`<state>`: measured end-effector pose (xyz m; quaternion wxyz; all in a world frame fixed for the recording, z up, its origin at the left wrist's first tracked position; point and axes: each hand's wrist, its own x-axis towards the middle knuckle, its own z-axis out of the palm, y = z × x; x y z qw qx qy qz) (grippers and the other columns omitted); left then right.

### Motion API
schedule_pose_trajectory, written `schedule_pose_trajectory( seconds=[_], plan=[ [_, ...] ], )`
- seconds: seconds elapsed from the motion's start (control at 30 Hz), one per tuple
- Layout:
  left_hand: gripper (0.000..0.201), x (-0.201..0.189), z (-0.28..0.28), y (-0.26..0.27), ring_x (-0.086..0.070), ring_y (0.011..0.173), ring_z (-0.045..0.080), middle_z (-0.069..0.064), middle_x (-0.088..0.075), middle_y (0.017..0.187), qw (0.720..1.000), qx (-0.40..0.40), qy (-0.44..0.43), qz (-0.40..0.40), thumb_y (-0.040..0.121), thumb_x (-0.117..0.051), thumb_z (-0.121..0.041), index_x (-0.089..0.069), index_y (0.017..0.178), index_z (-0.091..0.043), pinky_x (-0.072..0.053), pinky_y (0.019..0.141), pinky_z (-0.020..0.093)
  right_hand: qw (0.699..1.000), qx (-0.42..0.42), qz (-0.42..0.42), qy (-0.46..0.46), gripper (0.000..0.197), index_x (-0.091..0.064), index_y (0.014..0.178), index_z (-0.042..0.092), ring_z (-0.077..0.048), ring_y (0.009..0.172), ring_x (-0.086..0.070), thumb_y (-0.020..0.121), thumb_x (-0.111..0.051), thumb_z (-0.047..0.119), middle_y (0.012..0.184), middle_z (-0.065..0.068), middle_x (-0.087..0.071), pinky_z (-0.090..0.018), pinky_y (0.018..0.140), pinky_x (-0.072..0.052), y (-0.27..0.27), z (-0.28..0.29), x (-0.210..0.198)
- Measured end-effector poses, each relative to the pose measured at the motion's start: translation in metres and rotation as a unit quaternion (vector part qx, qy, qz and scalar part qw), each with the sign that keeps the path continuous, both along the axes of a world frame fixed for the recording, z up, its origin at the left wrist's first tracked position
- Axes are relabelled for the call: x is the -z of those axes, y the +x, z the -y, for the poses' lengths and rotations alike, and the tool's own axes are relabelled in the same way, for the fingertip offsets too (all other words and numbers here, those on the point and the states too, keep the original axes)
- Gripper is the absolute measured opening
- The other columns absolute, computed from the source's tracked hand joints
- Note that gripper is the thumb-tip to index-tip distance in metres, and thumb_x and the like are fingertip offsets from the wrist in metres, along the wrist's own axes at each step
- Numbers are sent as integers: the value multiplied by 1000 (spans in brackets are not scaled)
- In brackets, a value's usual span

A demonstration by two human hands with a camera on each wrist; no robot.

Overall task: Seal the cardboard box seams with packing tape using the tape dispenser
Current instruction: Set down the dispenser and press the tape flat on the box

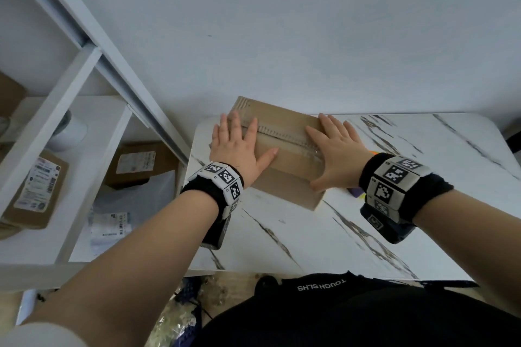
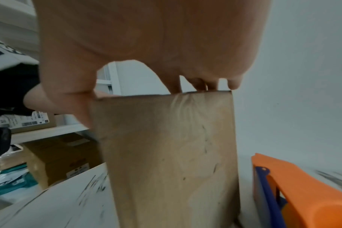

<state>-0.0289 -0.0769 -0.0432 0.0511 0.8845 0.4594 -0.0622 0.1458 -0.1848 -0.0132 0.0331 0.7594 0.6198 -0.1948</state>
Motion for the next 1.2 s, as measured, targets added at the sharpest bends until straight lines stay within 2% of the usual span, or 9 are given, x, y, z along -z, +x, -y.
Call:
schedule_pose_trajectory(
  seconds=[0.07,0.2,0.33,0.47,0.57,0.77,0.93,1.07,1.2],
  plan=[
    [88,-1,2,3,5,144,38,20,4,157,1000,-28,1,-5,81,-22,-76,-3,149,-23,-4,116,49,1000,-8,7,28,104,-18,148,18,-24,146,6,63,-72,44,158,-10,1,-39,120,5,0,2,0],
    [92,-8,2,4,-4,143,39,20,0,156,999,-36,15,-22,77,-22,-79,-6,149,-24,-16,113,50,995,-22,15,97,71,-42,134,14,-26,134,-26,69,-67,28,145,-6,-33,-32,113,-17,-18,4,5],
    [99,-5,11,6,-6,141,41,23,0,156,997,-36,28,-57,73,-18,-83,-4,149,-22,-19,111,50,995,-32,-22,94,57,-47,126,9,-26,126,-35,73,-62,19,138,-7,-38,-36,105,-35,-43,-9,10],
    [100,-6,15,9,-6,141,42,24,0,155,996,-42,30,-79,72,-15,-83,-3,150,-21,-22,109,50,995,-19,-8,97,46,-47,123,6,-27,124,-38,79,-57,15,135,-9,-41,-37,98,-43,-53,-19,11],
    [106,-7,14,9,-9,141,42,25,-2,155,996,-41,27,-74,67,-11,-87,-5,150,-20,-24,108,50,995,28,38,92,50,-50,117,7,-27,120,-40,76,-65,32,128,-9,-44,-37,94,-42,-43,-11,7],
    [104,-12,13,3,-7,141,42,23,-1,156,998,-15,7,-67,70,-12,-85,-5,150,-18,-18,112,50,989,55,96,101,61,-56,109,8,-26,114,-44,70,-68,53,117,-6,-52,-35,101,-33,-25,13,2],
    [96,-9,2,-17,3,146,27,12,0,158,993,102,4,-54,81,-16,-77,-4,150,-11,2,120,40,987,70,99,104,59,-59,110,9,-26,115,-45,71,-67,52,116,-5,-54,-35,106,-31,-30,12,3],
    [72,-9,-5,-30,-6,146,21,7,-7,159,986,162,5,-38,93,-34,-53,-9,149,-14,0,118,32,985,84,113,95,55,-54,116,9,-26,121,-40,74,-66,43,124,-6,-49,-34,110,-26,-36,11,6],
    [69,-14,-6,-37,-12,145,17,3,-15,158,983,181,12,-11,92,-40,-51,-18,148,-17,-3,118,30,986,73,122,82,58,-45,125,6,-29,126,-35,75,-65,27,133,-11,-40,-34,110,-23,-50,1,9]
  ],
)
